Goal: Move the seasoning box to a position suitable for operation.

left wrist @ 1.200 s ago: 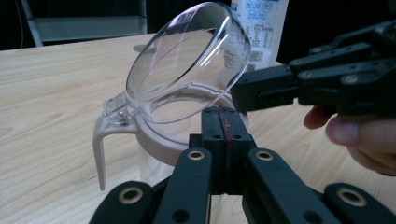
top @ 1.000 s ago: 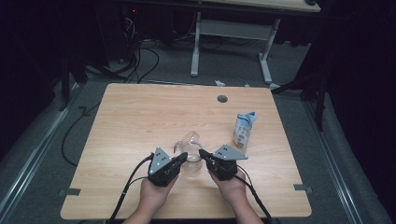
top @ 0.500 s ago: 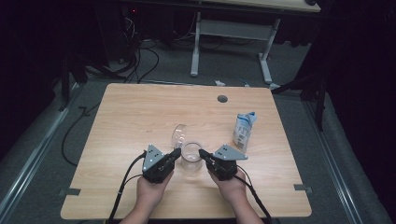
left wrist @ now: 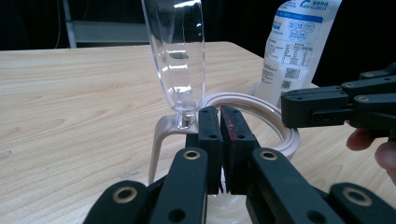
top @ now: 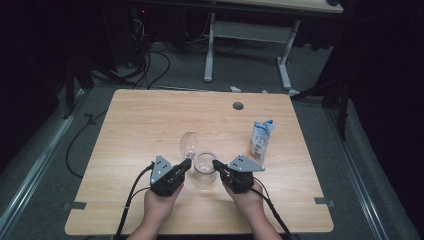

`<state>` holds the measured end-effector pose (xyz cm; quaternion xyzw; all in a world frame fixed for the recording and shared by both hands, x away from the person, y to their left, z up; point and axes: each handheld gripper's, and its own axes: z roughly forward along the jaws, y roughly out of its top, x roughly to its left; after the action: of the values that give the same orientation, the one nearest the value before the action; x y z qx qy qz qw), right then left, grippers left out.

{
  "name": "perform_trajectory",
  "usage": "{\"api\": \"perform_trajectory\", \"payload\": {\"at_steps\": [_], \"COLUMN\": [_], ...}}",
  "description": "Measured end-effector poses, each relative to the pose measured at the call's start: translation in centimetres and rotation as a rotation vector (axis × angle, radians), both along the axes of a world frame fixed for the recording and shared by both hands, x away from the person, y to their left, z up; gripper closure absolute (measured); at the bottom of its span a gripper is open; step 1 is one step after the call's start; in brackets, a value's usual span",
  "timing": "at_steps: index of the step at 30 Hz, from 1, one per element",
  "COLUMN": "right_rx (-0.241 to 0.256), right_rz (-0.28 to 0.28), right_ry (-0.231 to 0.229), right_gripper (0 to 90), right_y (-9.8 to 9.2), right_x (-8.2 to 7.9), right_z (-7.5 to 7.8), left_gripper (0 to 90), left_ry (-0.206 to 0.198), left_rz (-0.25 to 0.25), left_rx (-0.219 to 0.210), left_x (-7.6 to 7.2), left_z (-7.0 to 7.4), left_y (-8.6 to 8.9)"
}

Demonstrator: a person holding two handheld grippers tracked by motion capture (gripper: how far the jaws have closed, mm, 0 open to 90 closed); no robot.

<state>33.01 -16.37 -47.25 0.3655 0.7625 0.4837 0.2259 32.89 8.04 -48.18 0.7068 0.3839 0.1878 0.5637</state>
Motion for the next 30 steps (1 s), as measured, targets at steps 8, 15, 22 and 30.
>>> {"api": "perform_trajectory", "payload": {"at_steps": [8,15,22,30], "right_rx": [0.017,0.015,0.003,-0.080], "right_rz": [-0.014,-0.084,-0.140,-0.220], "right_ry": [-0.034,0.009,0.049,0.044], "right_gripper": [84.8,78.9,72.8,64.6], "right_y": [-1.2,-3.7,-5.8,-7.9], "right_x": [-1.1,-1.4,-2.1,-3.0], "right_z": [0.8,-0.9,-3.1,-4.3], "left_gripper": [80.5,75.7,73.1,66.3], "left_ry": [0.016,0.074,0.101,0.126], "left_rz": [-0.033,-0.032,-0.007,0.054], "left_rx": [0.051,0.156,0.248,0.292], "left_x": [-0.6,-0.5,-0.2,0.1], "left_z": [-1.0,-3.2,-4.0,-4.0], "left_y": [1.1,3.9,6.1,9.4]}}
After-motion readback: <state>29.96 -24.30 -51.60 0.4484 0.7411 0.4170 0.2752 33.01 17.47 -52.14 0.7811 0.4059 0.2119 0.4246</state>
